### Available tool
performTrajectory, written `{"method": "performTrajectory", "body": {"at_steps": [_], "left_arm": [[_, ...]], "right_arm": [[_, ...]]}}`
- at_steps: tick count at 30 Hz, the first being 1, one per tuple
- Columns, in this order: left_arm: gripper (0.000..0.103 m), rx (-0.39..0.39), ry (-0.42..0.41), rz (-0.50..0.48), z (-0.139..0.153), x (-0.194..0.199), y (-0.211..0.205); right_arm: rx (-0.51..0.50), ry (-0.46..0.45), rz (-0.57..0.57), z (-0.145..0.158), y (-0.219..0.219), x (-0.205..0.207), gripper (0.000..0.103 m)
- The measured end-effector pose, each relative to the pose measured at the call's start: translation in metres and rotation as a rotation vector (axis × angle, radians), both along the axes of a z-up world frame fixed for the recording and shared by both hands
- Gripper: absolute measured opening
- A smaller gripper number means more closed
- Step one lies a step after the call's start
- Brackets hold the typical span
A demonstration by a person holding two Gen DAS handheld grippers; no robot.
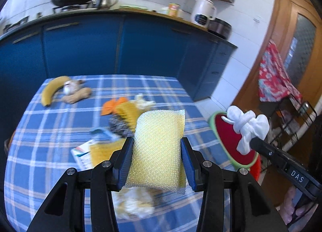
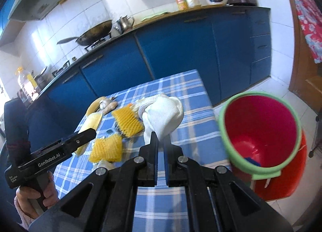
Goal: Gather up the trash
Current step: 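Carry the yellow sponge and white cloth over the red bucket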
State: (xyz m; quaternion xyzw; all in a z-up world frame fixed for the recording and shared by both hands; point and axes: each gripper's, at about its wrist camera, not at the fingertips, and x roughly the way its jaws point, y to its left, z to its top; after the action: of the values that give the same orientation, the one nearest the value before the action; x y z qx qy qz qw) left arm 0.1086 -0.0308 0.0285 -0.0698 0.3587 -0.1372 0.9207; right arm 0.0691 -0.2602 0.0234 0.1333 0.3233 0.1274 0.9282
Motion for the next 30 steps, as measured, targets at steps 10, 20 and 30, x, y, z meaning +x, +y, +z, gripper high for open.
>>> {"method": "performTrajectory", "body": {"at_steps": [10,20,30], "left_arm": [[0.048,0.048,-0.006,-0.159,0.005,0.016,-0.087],[0.048,0.088,0.029,-0.265,-0.012,0.037,-0.151],[0.048,0.116,0.084,-0.318,-0.037,0.06,-0.19]], "right_arm": [[0.015,0.005,-0.148,-0.004,-0.072,-0.009,0.007],[0.035,0.077,-0.266,-0.036,-0.13,-0.004,0.007],[0.034,0.146,-0.315,-0.071,-0.16,0.016,0.008]]}}
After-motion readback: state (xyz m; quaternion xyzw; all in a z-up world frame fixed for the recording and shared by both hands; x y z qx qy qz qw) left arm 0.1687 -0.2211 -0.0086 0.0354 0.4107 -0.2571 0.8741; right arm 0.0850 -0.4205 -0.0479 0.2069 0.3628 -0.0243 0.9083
